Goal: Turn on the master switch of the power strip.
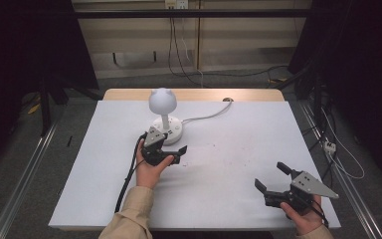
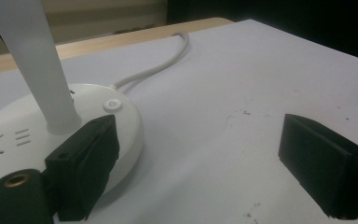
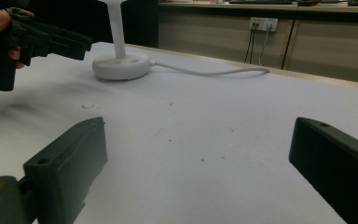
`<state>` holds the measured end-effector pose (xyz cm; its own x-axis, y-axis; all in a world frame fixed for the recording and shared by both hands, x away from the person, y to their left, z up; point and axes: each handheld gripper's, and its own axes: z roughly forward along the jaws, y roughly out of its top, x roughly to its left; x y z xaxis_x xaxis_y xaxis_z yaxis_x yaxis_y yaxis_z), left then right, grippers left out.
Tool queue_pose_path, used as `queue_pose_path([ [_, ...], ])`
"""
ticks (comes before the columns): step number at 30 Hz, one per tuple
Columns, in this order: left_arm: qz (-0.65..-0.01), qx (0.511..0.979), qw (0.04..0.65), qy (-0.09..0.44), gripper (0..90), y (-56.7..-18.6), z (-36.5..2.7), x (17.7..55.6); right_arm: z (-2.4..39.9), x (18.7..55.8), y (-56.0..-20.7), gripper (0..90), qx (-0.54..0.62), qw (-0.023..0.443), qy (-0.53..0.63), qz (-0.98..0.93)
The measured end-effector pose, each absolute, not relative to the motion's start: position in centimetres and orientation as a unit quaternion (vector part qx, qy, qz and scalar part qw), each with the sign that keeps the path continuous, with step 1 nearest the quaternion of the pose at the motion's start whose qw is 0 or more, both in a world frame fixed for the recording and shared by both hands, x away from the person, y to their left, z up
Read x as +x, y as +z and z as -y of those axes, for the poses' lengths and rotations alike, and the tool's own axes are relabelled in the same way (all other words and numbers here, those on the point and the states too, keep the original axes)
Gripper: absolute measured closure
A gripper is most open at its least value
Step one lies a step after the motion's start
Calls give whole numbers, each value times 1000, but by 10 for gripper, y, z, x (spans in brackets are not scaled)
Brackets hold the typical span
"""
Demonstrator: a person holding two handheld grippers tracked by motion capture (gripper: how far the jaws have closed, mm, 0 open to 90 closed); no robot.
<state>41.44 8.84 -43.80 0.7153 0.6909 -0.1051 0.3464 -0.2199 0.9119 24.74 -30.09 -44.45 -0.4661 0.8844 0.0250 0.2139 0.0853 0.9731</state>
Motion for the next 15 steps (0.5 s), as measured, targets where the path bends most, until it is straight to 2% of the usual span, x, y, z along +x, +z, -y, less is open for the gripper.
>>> queue_pose_path([
  [15, -348, 765, 512, 178, 246, -438, -81, 427, 301, 247, -444, 40, 410, 313, 537, -667],
])
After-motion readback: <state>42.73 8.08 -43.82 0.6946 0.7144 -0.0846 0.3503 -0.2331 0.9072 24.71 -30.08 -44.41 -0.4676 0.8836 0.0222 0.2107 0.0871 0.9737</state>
